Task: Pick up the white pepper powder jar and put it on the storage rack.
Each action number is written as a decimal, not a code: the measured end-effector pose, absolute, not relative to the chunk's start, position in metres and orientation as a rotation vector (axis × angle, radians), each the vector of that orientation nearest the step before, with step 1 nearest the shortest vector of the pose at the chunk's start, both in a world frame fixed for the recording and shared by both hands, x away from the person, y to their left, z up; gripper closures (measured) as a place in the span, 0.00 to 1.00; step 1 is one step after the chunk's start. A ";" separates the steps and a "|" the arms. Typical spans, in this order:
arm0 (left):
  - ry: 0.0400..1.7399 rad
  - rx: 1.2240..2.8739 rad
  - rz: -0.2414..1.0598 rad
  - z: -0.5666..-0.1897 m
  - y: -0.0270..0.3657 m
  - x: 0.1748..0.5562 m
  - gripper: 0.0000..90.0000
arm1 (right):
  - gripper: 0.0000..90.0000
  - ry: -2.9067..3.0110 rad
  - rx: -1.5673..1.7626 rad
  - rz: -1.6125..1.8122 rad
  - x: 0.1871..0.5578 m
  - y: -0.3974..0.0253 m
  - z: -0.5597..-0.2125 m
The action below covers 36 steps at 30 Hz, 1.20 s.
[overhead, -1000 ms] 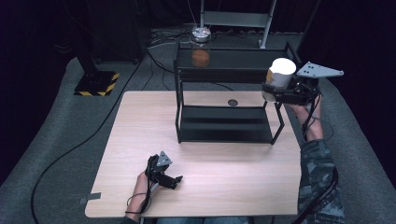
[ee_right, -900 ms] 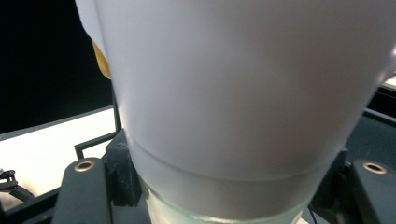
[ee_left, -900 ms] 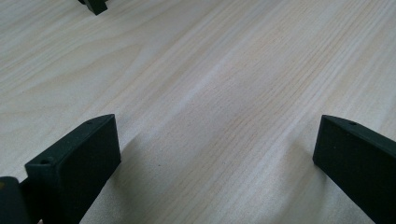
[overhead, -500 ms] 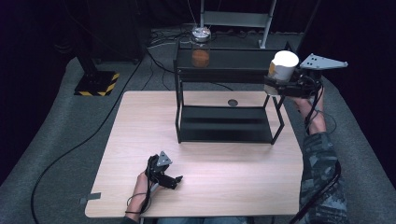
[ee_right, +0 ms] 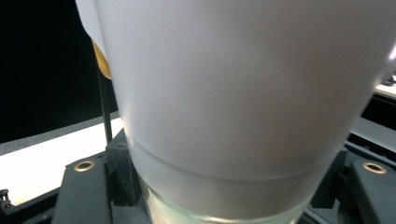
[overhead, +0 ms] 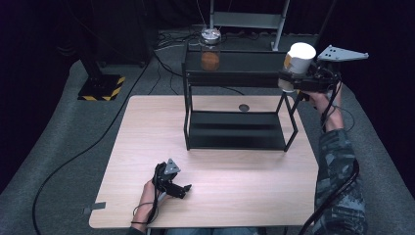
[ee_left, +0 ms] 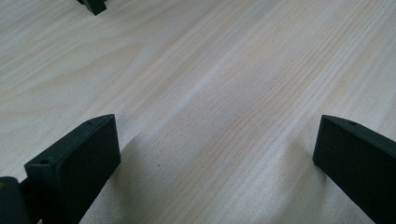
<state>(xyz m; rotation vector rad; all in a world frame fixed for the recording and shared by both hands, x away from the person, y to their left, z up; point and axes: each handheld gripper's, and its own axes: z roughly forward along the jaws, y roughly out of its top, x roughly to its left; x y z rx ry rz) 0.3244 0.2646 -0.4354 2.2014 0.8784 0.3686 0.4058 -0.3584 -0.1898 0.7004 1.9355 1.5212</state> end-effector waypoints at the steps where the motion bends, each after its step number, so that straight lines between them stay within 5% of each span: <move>1: 0.878 2.202 0.369 -0.435 0.265 0.324 0.00 | 0.33 1.935 0.700 1.523 0.407 -0.358 -0.189; 36: 0.879 2.203 0.368 -0.435 0.265 0.324 0.00 | 0.33 1.962 0.722 1.497 0.445 -0.353 -0.160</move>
